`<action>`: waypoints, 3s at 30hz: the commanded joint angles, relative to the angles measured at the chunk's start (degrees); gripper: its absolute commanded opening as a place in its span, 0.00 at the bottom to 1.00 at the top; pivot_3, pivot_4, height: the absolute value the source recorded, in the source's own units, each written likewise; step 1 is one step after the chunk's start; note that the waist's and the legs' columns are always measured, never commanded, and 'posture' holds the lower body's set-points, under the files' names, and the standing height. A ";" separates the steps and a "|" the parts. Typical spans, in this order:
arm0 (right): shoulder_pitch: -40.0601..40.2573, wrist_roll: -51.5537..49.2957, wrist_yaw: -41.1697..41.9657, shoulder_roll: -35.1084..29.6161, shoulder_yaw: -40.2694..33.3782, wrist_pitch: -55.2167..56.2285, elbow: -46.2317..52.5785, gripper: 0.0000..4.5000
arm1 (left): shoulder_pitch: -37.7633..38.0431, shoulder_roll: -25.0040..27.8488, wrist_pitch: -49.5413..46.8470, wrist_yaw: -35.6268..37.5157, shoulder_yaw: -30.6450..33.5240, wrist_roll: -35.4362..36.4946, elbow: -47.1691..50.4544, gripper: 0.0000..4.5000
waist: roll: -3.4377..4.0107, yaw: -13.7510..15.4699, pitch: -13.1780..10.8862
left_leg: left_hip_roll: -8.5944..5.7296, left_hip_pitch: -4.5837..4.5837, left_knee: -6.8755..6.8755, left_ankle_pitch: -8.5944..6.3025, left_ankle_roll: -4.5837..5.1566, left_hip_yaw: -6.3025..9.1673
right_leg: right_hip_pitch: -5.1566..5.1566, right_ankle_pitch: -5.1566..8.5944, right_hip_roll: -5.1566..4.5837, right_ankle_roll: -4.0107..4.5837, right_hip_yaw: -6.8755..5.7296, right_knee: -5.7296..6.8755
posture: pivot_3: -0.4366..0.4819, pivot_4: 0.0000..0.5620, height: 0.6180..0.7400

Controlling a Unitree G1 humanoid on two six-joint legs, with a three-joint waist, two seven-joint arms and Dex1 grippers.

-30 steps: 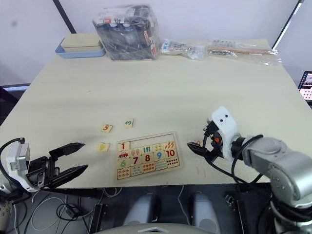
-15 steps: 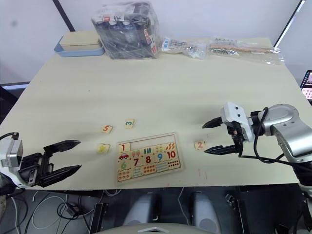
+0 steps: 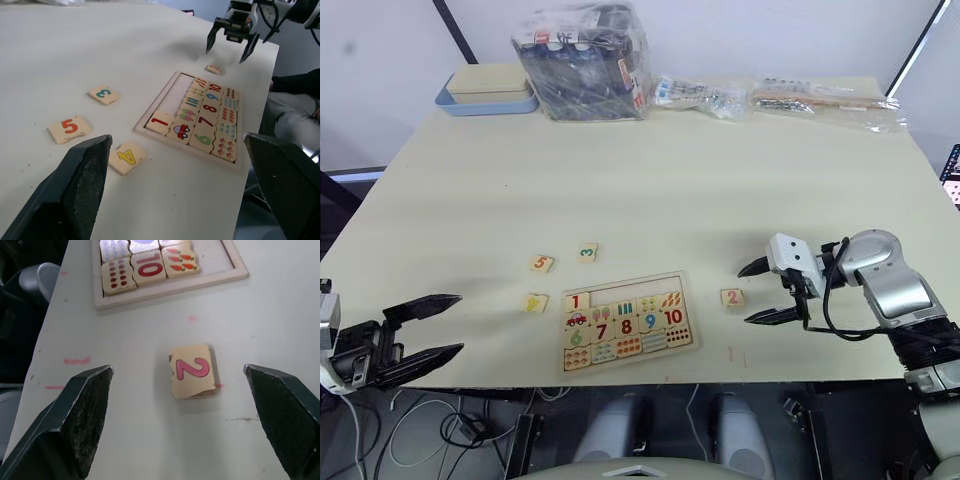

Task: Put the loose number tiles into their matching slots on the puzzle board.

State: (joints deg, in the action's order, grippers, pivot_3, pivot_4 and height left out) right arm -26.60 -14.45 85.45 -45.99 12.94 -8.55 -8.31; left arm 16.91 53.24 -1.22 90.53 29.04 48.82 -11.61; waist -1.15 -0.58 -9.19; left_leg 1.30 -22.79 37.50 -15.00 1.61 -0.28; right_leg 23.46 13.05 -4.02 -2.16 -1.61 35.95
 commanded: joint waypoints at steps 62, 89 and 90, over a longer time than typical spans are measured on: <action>-46.78 12.06 -8.50 14.62 29.60 -49.91 18.25 0.20 | 4.33 -1.55 4.07 1.97 0.28 3.56 0.47 1.00 | -0.12 -0.27 0.07 | -0.05 -0.05 0.43 0.00 -0.01 -0.13 | 0.40 0.02 -0.11 0.12 0.17 0.79 | 0.48 0.27 1.00; -48.27 16.07 -20.18 40.61 40.14 -49.25 -5.39 0.20 | 5.78 -2.49 1.95 1.97 1.74 2.37 2.74 1.00 | -0.15 -1.67 0.09 | -0.03 -0.06 0.47 0.00 -0.03 -0.04 | 0.41 -0.04 -0.03 0.04 0.09 0.87 | 0.48 0.27 1.00; -48.06 16.11 -20.31 40.89 40.20 -49.23 -5.44 0.20 | 5.79 -2.55 1.89 1.97 1.76 2.34 2.77 1.00 | -0.15 -1.73 0.09 | -0.03 -0.06 0.46 0.00 -0.03 -0.04 | 0.42 -0.05 -0.03 0.03 0.09 0.87 | 0.48 0.27 1.00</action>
State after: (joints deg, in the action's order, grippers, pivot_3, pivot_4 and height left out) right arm -74.29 1.16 65.61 -5.82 53.41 -58.26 -14.59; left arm 22.24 50.77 0.73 90.71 28.95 51.02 -9.97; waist -1.30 -2.31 -9.10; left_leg 1.27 -22.85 37.96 -14.99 1.58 -0.31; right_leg 23.88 13.00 -4.05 -2.13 -1.52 36.82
